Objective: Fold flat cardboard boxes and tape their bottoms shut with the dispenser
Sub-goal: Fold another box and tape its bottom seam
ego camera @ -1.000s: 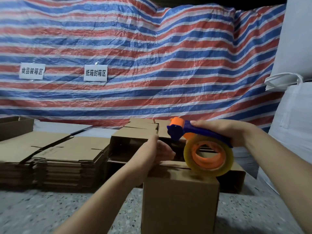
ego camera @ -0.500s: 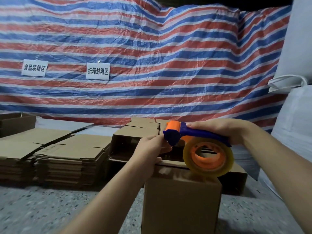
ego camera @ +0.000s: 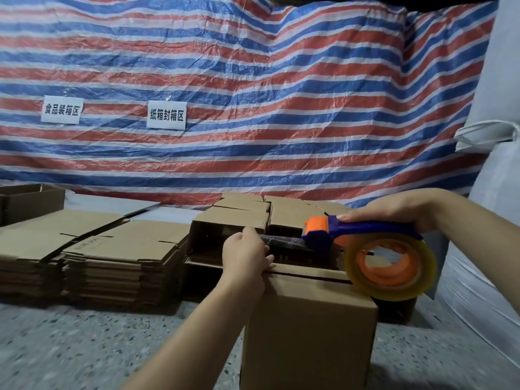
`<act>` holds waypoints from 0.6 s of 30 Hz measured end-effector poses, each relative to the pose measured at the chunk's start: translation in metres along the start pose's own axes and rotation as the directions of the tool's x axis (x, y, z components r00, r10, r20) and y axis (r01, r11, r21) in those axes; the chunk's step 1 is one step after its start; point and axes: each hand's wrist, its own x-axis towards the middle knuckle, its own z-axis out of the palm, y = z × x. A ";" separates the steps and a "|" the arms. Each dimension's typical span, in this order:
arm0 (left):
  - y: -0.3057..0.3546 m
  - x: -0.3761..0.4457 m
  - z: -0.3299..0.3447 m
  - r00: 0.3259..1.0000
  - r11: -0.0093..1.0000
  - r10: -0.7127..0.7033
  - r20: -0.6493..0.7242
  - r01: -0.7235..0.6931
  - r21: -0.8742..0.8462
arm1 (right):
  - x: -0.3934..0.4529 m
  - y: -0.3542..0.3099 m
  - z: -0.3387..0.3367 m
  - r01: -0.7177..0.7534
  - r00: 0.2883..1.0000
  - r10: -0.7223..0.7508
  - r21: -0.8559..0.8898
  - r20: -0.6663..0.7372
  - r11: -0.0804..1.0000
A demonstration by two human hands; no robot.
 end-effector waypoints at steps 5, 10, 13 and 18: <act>0.008 0.002 -0.025 0.950 0.913 0.279 0.143 -0.308 0.267 | 0.004 -0.011 0.000 -0.037 0.999 0.038 -0.061 0.008 0.997; 0.004 0.011 -0.058 0.922 0.748 0.328 0.204 -0.386 0.540 | 0.010 -0.034 0.004 -0.071 0.996 0.081 -0.203 0.040 0.977; -0.004 0.017 -0.066 0.931 0.732 0.298 0.209 -0.364 0.576 | 0.014 -0.046 0.008 -0.094 0.993 0.108 -0.279 0.035 0.956; -0.013 0.020 -0.073 0.942 0.754 0.264 0.208 -0.336 0.564 | 0.018 -0.055 0.012 -0.111 0.989 0.134 -0.304 0.057 0.946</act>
